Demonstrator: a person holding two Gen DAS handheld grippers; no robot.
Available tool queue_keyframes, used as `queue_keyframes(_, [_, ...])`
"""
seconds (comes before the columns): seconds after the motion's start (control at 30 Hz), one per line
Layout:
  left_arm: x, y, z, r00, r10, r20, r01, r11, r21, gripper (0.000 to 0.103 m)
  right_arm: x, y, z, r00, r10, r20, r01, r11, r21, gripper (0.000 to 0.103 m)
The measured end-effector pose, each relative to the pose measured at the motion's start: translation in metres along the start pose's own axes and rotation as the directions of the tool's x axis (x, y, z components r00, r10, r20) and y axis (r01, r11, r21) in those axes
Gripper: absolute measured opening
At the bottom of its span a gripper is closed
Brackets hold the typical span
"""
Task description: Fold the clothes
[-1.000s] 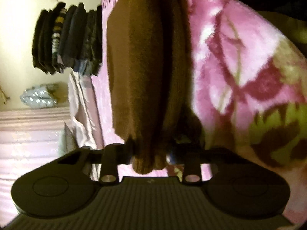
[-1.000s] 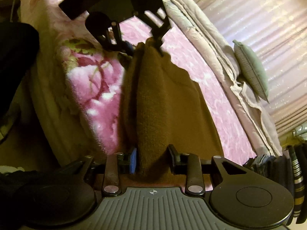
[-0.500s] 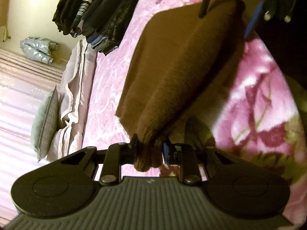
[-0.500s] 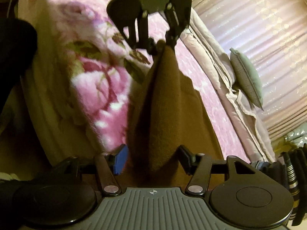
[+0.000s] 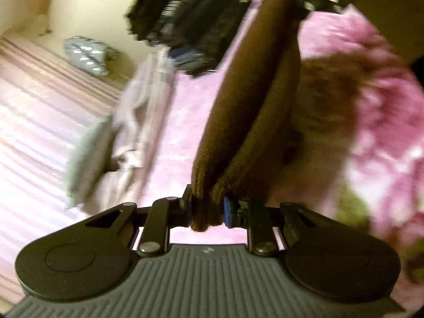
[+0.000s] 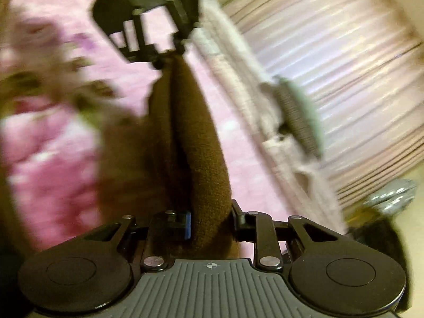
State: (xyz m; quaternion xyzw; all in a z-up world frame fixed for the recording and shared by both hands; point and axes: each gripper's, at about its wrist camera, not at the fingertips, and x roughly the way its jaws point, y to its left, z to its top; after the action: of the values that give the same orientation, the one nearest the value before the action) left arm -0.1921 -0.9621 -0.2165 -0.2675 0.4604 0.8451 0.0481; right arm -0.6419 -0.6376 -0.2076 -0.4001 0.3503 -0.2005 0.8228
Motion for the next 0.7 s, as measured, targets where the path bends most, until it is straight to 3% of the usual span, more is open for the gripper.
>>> queue_keyframes(0.1, [-0.004, 0.031, 0.005, 0.995, 0.097, 0.005, -0.097, 0.995, -0.031, 0.017, 0.018, -0.040, 0.019, 0.995, -0.086, 0.052, 0.087, 0.996, -0.013, 0.025])
queue_keyframes(0.23, [-0.042, 0.039, 0.004, 0.983, 0.186, 0.004, -0.186, 0.983, -0.006, 0.016, 0.014, -0.046, 0.031, 0.988, -0.089, 0.124, 0.092, 0.996, -0.020, 0.025])
queue_keyframes(0.3, [-0.063, 0.018, -0.003, 0.987, 0.159, -0.017, -0.158, 0.987, 0.033, 0.016, 0.007, -0.033, 0.031, 0.988, -0.048, 0.146, 0.052, 0.998, -0.025, 0.025])
queue_keyframes(0.4, [-0.083, -0.038, -0.019, 0.997, 0.034, -0.074, -0.028, 0.997, 0.071, 0.017, -0.006, 0.012, 0.014, 0.986, 0.107, 0.126, -0.103, 0.994, -0.037, 0.025])
queue_keyframes(0.53, [-0.103, -0.115, -0.034, 0.982, -0.141, -0.128, 0.153, 0.984, 0.096, 0.017, -0.026, 0.076, -0.014, 0.964, 0.262, 0.047, -0.260, 0.964, -0.046, 0.025])
queue_keyframes(0.6, [-0.113, -0.145, -0.039, 0.982, -0.140, -0.129, 0.162, 0.971, 0.175, 0.017, -0.037, 0.089, -0.023, 0.961, 0.273, 0.032, -0.272, 0.962, -0.030, 0.025])
queue_keyframes(0.7, [-0.123, -0.148, -0.040, 0.980, -0.140, -0.139, 0.159, 0.978, 0.134, 0.018, -0.056, 0.095, -0.032, 0.964, 0.266, 0.026, -0.266, 0.964, 0.001, 0.028])
